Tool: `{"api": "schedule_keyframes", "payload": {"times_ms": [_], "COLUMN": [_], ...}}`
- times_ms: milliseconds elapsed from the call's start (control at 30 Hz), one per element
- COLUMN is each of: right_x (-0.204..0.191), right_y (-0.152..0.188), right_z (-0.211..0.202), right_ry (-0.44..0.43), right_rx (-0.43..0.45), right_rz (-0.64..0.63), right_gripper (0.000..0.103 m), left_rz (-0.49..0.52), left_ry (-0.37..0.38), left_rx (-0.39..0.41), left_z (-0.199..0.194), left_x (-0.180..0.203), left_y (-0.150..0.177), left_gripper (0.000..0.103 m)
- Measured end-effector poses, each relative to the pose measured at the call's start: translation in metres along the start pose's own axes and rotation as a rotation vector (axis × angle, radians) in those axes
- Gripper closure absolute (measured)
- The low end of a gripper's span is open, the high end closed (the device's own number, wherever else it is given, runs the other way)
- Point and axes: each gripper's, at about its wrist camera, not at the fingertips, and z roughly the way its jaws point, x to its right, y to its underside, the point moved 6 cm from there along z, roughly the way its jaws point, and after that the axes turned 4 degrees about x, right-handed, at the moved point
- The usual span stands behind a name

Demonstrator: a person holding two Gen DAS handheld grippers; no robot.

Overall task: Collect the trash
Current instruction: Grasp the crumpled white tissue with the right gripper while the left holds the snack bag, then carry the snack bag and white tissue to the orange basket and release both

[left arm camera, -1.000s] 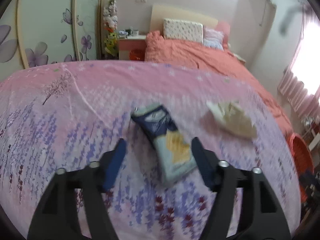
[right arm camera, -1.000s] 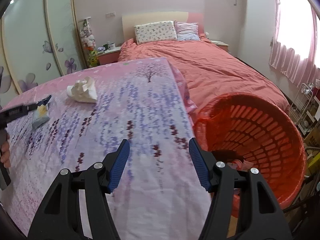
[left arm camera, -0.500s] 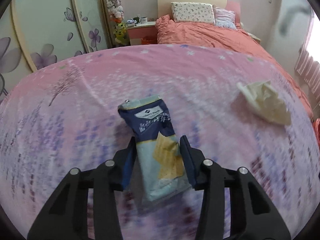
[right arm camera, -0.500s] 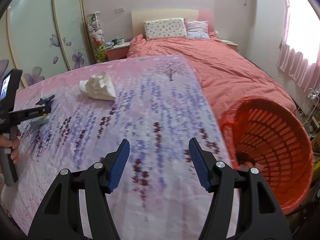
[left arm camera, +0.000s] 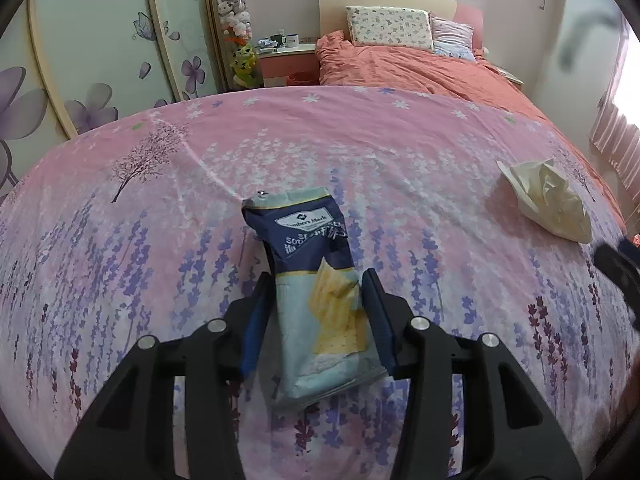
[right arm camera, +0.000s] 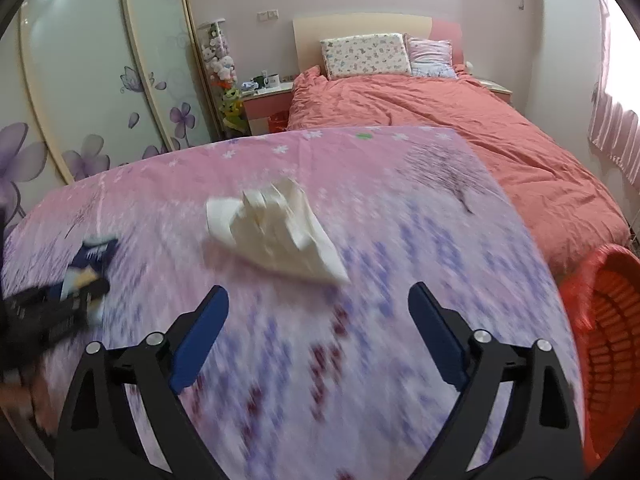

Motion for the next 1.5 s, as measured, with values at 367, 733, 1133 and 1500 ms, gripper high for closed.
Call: {"api": "schedule_keyframes", "payload": {"times_ms": [367, 733, 1133, 1500], "right_x": [-0.031, -0.016, 0.028, 0.046], "right_y": [-0.014, -0.009, 0.030, 0.059], "right_z": [0.053, 0.045, -0.014, -0.052], "right_ry": [0.042, 0.105, 0.099, 0.051], "right_rx": [-0.124, -0.121, -0.114, -0.129], "right_rz": [-0.090, -0.033, 0.018, 0.084], "right_gripper": [0.011, 0.051, 0.058, 0.058], "left_rz": [-0.008, -0.008, -0.007, -0.014], "left_ry": [-0.003, -0.003, -0.004, 0.011], "left_rx": [-0.001, -0.002, -0.002, 0.001], "left_z": [0.002, 0.002, 0.002, -0.003], "left_x": [-0.001, -0.001, -0.001, -0.004], "left_y": [-0.002, -0.002, -0.003, 0.002], "left_gripper": [0.055, 0.055, 0.054, 0.055]}}
